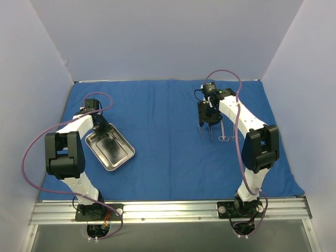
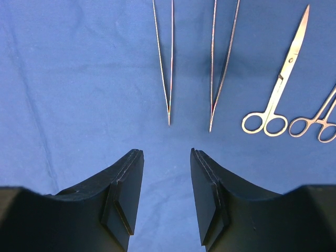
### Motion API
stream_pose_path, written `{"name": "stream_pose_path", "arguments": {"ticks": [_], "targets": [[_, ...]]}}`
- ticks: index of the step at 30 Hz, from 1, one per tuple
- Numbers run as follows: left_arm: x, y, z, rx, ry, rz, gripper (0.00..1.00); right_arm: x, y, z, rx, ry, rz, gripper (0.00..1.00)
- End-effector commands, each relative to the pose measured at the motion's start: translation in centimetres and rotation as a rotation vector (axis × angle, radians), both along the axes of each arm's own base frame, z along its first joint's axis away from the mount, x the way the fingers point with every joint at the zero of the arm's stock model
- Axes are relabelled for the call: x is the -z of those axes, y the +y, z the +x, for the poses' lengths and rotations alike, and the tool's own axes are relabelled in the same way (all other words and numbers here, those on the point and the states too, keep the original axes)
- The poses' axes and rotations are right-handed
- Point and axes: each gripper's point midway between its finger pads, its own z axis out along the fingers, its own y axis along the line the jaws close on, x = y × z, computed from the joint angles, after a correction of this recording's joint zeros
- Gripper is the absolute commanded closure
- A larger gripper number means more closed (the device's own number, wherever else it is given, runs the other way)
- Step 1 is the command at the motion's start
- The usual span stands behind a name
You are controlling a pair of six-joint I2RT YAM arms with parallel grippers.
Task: Open and lay out the surgical kit
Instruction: Pick up the medical item from the container.
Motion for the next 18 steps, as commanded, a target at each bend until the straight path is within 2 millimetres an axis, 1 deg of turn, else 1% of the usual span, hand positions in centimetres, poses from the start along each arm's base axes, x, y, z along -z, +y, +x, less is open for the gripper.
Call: {"name": "stream_pose_path", "arguments": {"ticks": [1,3,7,10,13,14,15,17,18], "targets": [[-2.0,-0.4,0.0,0.000,-0.056,-0.015,0.64,-2.2,-0.2,-0.4,0.007,-0.042,0.014,0.59],[-2.2,-0.5,0.0,0.003,-0.069,-0.014,0.64,-2.0,-0.3,-0.4,0.008,-0.038,0.010,0.59],[-1.1,-0.7,0.3,0.007,-0.044,-0.026,0.64,-2.0,-0.3,-0.5,0.004,-0.036,0.011,0.59],[-0.3,-1.0,0.8,0.007,-0.032,-0.035,0.62,-2.1,-0.3,-0.4,0.003,-0.040,0.010,0.59],[-0.1,-1.2,1.3,0.013,-0.031,-0.036,0.59,-2.2,-0.4,-0.3,0.005,-0.043,0.010,0.59],[0.3,-1.2,1.4,0.016,-0.023,-0.034,0.58,-2.2,-0.4,-0.3,0.007,-0.045,0.010,0.59],[0.3,-1.3,1.7,0.021,-0.024,-0.033,0.55,-2.2,-0.4,-0.3,0.007,-0.042,0.009,0.59],[1.2,-1.1,1.7,0.017,0.003,-0.023,0.51,-2.1,-0.5,-0.3,0.008,-0.040,0.010,0.59],[1.2,-1.1,2.0,0.020,0.003,-0.022,0.49,-2.1,-0.5,-0.4,0.009,-0.038,0.010,0.59]]}}
